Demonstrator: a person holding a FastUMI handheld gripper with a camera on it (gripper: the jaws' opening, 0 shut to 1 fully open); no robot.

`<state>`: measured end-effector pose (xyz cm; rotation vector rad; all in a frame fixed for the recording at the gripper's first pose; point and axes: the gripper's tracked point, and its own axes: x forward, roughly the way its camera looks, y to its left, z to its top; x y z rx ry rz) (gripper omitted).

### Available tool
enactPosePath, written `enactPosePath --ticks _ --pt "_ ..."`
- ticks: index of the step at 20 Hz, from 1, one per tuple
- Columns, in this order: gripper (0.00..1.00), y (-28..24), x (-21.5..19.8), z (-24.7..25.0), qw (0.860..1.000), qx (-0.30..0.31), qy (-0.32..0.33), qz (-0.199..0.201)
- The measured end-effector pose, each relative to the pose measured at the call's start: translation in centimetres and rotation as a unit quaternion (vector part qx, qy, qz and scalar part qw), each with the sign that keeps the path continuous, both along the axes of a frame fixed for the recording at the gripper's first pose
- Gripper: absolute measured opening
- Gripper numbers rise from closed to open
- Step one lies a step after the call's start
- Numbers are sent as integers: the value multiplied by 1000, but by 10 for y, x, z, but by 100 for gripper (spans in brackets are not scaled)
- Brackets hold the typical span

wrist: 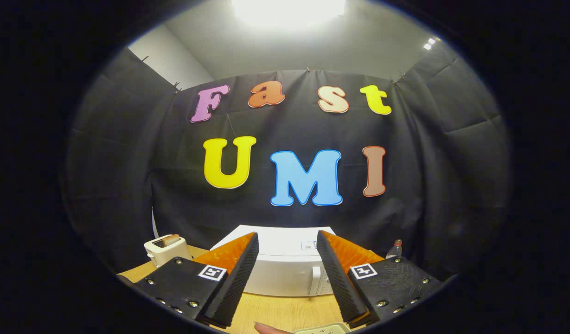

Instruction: Open the microwave, put the food inside, and close the microwave door.

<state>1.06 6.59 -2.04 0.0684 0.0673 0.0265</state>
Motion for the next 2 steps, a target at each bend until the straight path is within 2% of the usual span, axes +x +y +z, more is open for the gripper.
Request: enactPosePath --ticks 2 --pt "82 -2 1 0 1000 -2 -5 -4"
